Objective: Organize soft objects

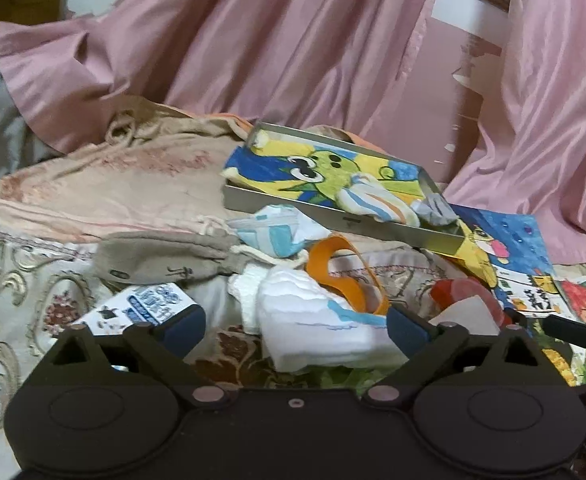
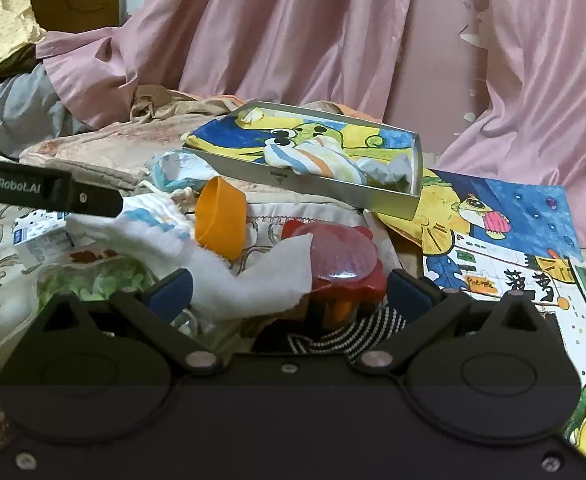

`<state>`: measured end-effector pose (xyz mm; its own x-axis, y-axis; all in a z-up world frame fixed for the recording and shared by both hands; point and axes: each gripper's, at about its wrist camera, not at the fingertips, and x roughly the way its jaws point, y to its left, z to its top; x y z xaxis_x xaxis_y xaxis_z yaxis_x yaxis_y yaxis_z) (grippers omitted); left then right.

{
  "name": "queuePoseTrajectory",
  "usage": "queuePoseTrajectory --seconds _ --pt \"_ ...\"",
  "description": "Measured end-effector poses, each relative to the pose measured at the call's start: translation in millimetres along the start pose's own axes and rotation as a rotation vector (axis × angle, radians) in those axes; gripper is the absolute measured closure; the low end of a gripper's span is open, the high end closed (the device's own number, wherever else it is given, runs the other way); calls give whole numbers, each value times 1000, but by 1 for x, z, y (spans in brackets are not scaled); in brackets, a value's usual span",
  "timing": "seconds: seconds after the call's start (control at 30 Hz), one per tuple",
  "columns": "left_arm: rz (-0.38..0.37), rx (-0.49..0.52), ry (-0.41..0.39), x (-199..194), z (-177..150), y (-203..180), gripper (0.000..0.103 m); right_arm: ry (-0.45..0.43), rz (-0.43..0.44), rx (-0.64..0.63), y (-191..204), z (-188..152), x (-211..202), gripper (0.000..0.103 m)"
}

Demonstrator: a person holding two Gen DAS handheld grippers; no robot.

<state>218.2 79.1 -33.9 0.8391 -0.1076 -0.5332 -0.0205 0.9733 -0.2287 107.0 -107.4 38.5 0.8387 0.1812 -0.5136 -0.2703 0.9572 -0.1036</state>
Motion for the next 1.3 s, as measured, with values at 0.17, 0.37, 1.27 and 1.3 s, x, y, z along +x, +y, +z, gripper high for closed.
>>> queuePoseTrajectory --seconds 0.17,0.37,1.27,1.3 --pt "-55 -26 35 11 -3 4 21 24 5 -6 1 -2 11 17" --pt "-93 -47 50 17 -4 7 45 54 13 -34 11 -3 21 39" --pt "-268 -17 -82 -19 18 -5 98 -130 -14 -163 27 17 -14 103" --pt "-283 -15 -104 -20 23 -7 98 -147 -18 -165 26 21 -17 103"
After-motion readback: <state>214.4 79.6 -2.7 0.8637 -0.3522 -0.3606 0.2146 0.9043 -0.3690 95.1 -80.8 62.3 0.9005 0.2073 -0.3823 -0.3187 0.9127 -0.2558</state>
